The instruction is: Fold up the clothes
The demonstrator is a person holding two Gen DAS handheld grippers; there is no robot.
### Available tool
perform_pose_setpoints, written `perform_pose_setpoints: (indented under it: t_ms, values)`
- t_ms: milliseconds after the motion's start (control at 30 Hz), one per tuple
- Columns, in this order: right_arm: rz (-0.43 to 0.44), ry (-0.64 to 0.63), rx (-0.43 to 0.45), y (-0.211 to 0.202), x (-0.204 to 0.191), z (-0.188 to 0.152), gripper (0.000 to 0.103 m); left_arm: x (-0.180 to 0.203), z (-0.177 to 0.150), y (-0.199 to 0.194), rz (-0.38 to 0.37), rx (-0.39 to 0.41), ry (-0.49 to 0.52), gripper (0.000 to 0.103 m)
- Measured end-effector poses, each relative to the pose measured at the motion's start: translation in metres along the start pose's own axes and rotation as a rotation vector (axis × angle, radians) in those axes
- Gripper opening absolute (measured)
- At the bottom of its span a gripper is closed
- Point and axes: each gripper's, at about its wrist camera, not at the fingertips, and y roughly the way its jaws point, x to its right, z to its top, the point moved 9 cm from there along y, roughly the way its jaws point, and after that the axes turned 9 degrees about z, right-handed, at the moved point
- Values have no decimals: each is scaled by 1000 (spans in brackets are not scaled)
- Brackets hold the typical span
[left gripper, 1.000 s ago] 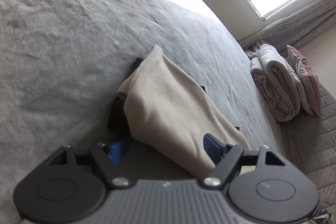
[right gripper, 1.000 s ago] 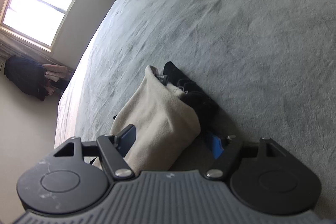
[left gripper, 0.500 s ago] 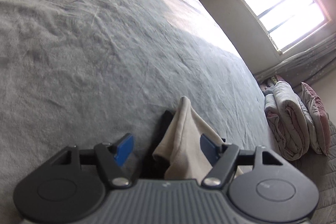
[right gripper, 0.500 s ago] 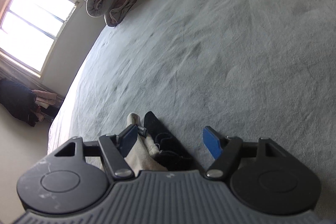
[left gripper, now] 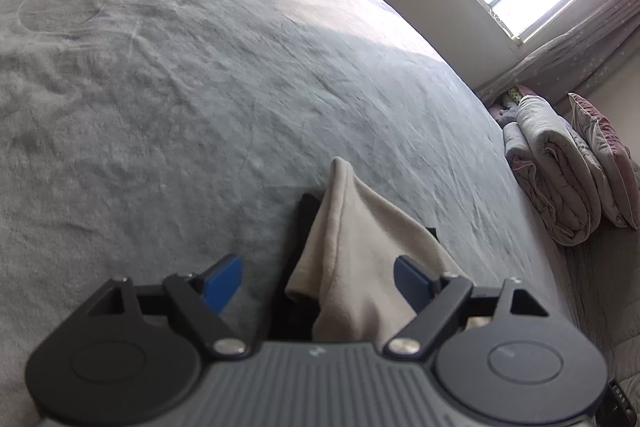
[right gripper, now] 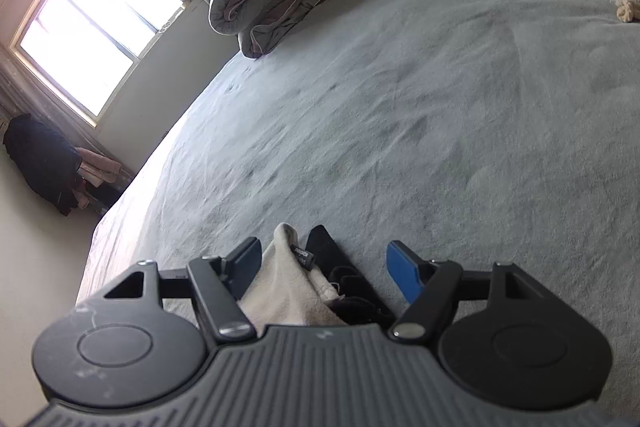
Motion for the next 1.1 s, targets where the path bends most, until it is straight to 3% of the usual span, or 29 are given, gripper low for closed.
perform_pose_setpoints:
  t_ms: [267,600,1100]
  values:
    - [28,-172,16,8,-22,-1,73,-13,13,-5,51,51,35,84]
    - [84,-388,-29,22,-53,-23,73,-14,13,1,42,23,127,84]
    - [153,-509,-102,37,-75,-51,73,-16,21,6,11,-34,86,81]
